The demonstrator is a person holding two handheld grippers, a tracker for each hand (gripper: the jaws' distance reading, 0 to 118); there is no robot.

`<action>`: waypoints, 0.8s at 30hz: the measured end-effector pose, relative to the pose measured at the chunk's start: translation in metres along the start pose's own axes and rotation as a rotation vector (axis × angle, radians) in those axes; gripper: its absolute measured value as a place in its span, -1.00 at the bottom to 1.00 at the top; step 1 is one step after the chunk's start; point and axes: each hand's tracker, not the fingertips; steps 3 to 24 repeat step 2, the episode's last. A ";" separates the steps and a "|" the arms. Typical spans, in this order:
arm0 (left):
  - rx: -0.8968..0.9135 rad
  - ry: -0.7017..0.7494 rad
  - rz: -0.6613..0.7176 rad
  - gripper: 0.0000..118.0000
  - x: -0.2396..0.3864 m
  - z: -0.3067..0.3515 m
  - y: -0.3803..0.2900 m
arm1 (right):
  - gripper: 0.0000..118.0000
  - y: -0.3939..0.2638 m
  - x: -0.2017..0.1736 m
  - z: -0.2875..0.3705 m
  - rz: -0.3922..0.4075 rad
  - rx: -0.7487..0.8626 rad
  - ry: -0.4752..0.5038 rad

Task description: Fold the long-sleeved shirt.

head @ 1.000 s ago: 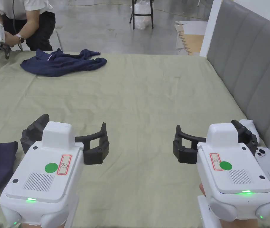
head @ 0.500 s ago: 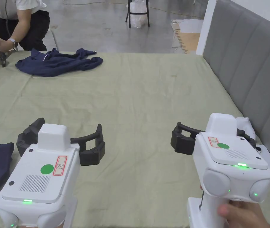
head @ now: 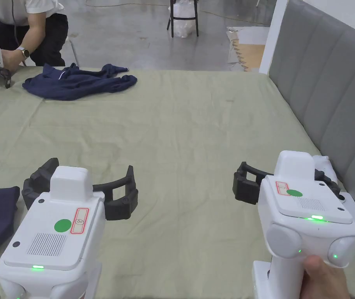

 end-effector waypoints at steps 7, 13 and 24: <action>-0.004 0.000 0.005 0.88 -0.001 0.000 0.000 | 0.90 -0.002 0.003 0.004 -0.065 0.009 0.018; -0.004 0.000 0.005 0.88 -0.001 0.000 0.000 | 0.90 -0.002 0.003 0.004 -0.065 0.009 0.018; -0.004 0.000 0.005 0.88 -0.001 0.000 0.000 | 0.90 -0.002 0.003 0.004 -0.065 0.009 0.018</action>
